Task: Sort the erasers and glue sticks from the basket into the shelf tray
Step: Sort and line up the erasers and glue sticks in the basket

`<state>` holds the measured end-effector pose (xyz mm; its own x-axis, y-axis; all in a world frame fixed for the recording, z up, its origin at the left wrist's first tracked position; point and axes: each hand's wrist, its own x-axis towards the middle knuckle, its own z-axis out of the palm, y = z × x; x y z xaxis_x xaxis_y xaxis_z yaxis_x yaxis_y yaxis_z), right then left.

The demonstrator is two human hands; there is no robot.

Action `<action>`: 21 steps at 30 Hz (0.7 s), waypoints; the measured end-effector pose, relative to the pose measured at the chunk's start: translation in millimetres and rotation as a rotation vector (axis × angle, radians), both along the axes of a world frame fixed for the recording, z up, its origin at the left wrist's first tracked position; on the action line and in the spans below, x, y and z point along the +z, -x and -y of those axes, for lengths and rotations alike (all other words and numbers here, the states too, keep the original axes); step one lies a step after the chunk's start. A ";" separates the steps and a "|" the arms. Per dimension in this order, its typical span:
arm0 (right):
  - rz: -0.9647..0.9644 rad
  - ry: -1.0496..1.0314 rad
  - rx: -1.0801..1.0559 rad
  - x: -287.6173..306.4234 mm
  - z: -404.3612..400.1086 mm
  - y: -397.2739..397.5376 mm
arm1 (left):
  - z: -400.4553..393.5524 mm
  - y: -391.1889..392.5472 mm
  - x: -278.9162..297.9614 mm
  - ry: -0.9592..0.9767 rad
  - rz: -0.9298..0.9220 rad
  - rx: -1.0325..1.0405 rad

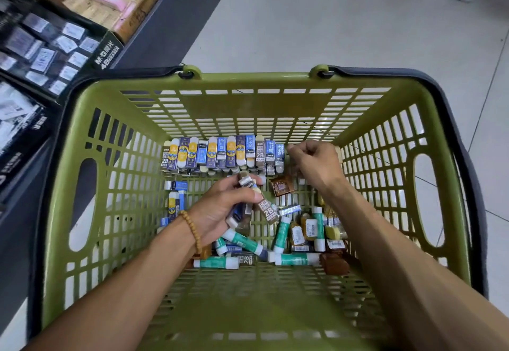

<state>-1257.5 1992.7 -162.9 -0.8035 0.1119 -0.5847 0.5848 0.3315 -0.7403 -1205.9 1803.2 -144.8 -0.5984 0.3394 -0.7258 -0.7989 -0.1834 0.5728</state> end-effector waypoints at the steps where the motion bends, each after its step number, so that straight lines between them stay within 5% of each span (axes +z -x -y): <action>1: 0.028 0.087 0.051 8.9 0.0 -2.5 | -2.5 0.7 2.0 0.003 0.007 0.025; 6: 0.190 0.469 0.287 35.9 -1.6 -18.3 | -9.2 2.5 2.3 0.002 0.088 0.149; 11: 0.252 0.596 0.203 36.5 -2.8 -23.8 | -10.5 0.0 5.1 0.022 0.119 0.166; 21: 0.113 0.087 -0.149 9.3 -22.3 -12.5 | -14.4 -2.3 5.6 0.194 0.082 0.062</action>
<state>-1245.0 2015.1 -153.5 -0.7107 0.1696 -0.6827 0.7034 0.1733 -0.6893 -1203.5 1817.6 -139.2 -0.5502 0.1530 -0.8209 -0.8348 -0.1260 0.5360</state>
